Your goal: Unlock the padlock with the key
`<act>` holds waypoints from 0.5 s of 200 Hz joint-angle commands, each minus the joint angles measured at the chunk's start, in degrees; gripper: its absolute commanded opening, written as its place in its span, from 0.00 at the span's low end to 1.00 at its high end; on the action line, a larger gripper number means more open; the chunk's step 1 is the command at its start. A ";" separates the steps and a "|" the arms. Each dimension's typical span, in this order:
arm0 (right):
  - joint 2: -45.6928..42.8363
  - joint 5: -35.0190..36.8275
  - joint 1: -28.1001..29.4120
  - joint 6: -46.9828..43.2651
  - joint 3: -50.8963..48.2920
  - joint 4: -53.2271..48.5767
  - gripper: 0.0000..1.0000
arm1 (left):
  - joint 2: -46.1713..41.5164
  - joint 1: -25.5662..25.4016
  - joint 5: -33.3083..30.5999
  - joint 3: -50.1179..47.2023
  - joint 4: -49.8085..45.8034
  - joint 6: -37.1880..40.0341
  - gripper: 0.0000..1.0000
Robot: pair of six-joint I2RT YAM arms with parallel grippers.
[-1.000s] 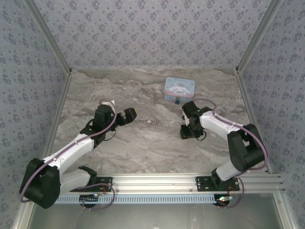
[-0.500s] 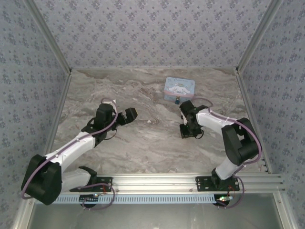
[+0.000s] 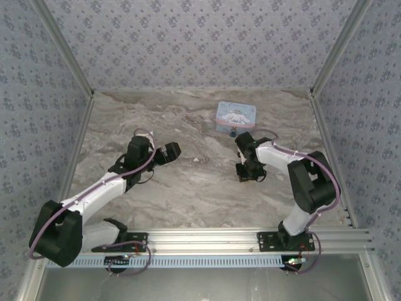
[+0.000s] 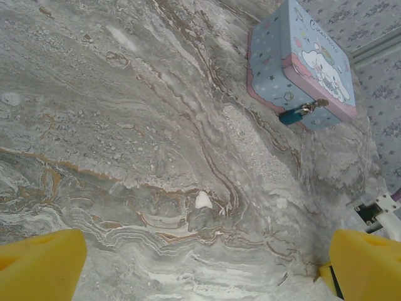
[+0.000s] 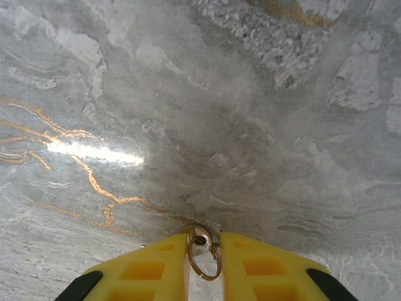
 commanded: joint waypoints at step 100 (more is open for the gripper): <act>-7.64 -7.80 -0.23 4.60 -6.96 13.00 0.00 | -2.64 -0.37 0.87 2.21 0.59 2.02 0.99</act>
